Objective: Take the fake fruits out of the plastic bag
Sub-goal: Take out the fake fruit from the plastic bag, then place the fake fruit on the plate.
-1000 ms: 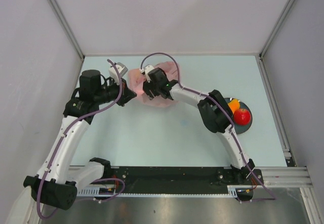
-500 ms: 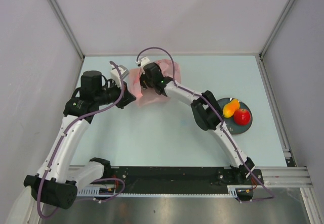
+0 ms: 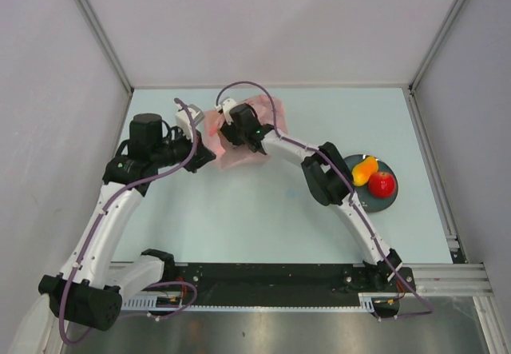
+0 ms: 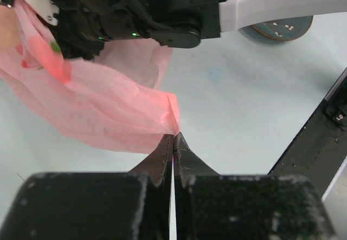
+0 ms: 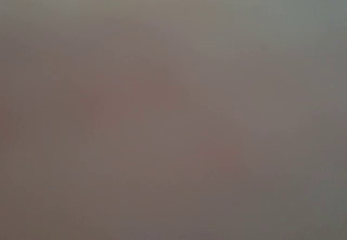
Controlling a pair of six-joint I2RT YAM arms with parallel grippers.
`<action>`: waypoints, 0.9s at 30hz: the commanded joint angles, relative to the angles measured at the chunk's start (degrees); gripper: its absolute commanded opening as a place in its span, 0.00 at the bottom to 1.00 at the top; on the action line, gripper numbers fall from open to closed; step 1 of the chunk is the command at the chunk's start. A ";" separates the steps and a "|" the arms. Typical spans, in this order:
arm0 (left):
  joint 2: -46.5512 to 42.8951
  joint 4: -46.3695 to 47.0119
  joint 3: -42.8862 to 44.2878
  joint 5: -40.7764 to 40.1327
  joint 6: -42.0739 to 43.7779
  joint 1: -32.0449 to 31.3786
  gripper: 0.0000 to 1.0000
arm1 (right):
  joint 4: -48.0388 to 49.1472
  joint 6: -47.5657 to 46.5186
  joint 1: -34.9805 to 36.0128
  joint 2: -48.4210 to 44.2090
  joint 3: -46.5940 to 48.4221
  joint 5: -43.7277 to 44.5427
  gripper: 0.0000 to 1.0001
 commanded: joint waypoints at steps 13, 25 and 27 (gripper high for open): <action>1.40 10.91 -1.44 1.95 -4.40 0.19 0.00 | -6.38 -4.01 -0.99 -44.73 -31.66 -32.93 0.30; 1.75 13.37 -3.89 2.03 -7.74 0.18 0.00 | -28.71 -28.79 -11.88 -79.55 -59.43 -32.59 0.27; 2.27 13.98 -4.07 1.95 -8.52 0.19 0.00 | -31.61 -34.85 -13.20 -86.12 -63.65 -31.19 0.27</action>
